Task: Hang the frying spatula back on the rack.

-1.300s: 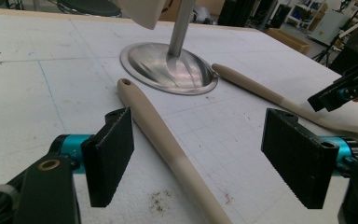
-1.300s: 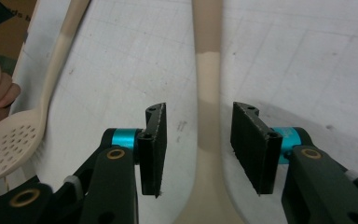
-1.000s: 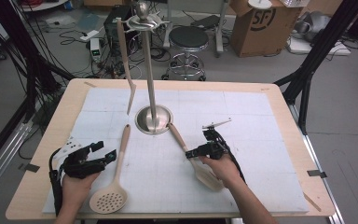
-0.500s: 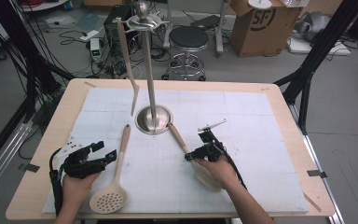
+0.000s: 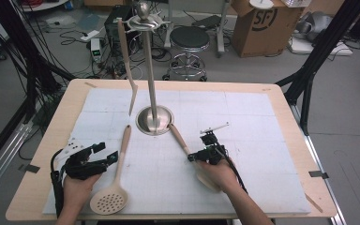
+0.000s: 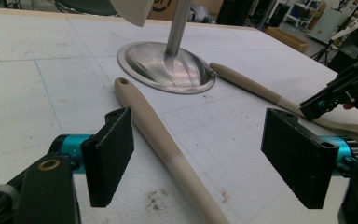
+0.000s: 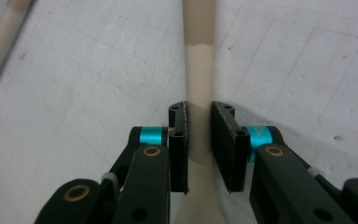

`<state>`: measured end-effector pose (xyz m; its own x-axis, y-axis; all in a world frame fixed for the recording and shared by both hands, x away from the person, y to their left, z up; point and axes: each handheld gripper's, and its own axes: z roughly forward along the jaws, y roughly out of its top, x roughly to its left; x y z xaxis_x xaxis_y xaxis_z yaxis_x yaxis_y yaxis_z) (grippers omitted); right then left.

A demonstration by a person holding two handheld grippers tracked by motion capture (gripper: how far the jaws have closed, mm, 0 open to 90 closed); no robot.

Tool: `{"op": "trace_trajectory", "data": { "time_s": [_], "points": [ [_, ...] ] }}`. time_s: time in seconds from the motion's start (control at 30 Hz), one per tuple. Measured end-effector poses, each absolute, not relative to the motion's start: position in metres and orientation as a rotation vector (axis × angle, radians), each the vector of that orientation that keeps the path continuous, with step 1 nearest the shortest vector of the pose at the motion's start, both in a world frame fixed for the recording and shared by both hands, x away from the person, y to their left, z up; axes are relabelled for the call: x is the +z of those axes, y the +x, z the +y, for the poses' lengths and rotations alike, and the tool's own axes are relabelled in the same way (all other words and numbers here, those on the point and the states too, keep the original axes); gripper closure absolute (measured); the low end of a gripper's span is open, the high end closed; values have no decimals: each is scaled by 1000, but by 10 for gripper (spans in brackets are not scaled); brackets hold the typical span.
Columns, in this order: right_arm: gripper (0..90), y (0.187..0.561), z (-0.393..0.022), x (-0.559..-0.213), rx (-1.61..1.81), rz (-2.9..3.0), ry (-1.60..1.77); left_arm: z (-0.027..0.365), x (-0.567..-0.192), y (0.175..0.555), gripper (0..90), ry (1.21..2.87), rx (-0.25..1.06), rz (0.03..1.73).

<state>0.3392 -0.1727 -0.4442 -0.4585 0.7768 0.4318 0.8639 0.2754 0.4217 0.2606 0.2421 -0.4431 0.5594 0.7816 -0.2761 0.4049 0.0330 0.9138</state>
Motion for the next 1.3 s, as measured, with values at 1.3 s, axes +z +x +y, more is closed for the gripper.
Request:
{"op": "trace_trajectory", "data": {
  "time_s": [1.3],
  "points": [
    [782, 341, -198, -420, -1291, -2136, -1426, 246, -444, 261, 259, 1583, 393, 1041]
  ]
}}
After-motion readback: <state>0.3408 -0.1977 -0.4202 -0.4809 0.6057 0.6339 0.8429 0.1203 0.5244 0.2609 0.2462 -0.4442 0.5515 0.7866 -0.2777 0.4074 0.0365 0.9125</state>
